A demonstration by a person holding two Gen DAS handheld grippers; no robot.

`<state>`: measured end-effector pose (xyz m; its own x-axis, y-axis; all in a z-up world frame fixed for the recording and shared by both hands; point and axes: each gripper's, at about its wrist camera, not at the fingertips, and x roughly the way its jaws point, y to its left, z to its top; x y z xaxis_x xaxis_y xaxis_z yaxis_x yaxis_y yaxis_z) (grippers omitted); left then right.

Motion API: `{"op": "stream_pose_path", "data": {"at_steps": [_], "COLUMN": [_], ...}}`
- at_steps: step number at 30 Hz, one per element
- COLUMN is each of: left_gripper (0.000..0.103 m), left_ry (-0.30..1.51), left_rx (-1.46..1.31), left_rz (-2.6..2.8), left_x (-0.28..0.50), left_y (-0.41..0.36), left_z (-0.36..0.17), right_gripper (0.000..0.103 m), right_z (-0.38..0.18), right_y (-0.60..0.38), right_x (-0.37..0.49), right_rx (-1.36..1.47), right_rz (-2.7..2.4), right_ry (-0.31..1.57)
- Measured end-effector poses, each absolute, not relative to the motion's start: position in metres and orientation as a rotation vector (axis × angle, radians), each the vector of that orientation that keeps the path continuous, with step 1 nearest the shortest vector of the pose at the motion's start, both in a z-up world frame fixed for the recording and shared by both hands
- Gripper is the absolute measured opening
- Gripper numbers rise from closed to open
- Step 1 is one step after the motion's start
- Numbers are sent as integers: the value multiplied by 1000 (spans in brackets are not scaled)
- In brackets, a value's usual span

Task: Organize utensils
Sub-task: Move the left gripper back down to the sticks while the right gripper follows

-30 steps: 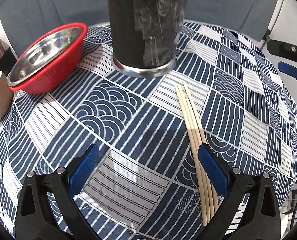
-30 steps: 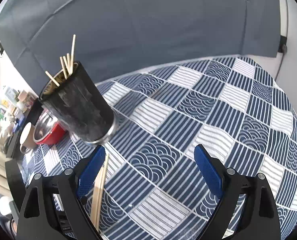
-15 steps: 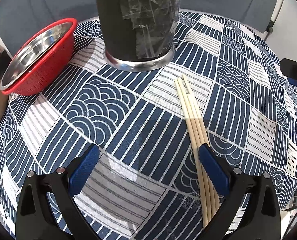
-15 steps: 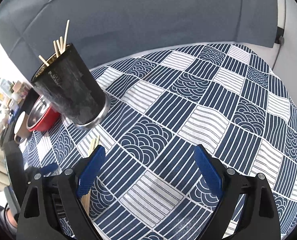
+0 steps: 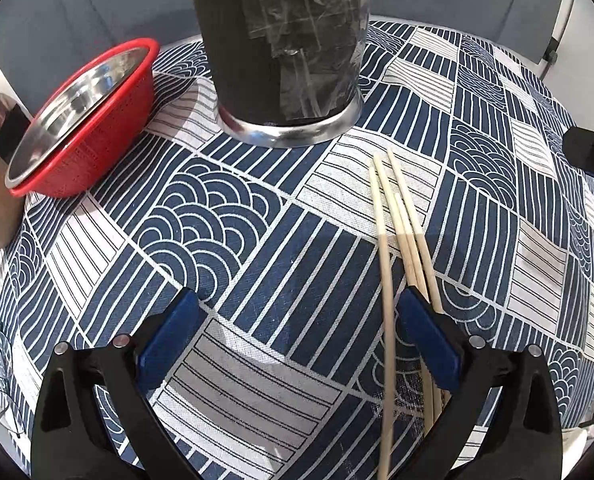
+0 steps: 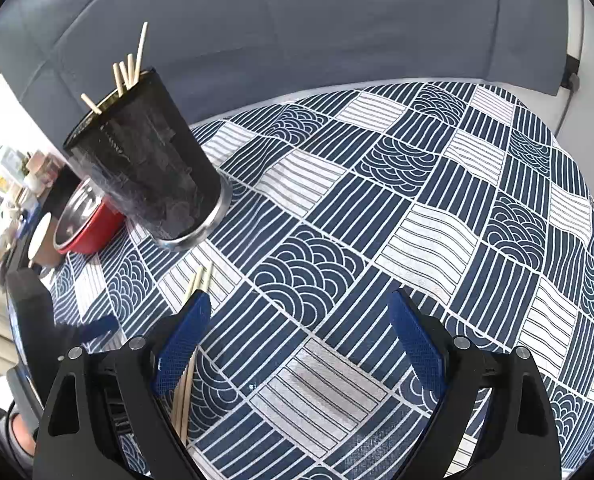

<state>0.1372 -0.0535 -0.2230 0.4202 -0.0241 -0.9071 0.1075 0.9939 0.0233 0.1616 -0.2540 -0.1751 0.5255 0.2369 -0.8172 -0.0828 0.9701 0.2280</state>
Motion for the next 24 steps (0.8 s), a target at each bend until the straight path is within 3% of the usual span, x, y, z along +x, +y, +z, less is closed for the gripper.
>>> {"op": "stream_pose_path", "data": {"at_steps": [24], "left_gripper": [99], "left_ry": [1127], "left_rx": [-16], "left_rz": [72], "left_x": [104], "left_y": [32], "left_z": [-224], "right_gripper": [86], "right_z": [-231], "right_y": [-169], "right_x": [158], "right_rx": [-79], "right_rz": [201], "right_ry": [1145]}}
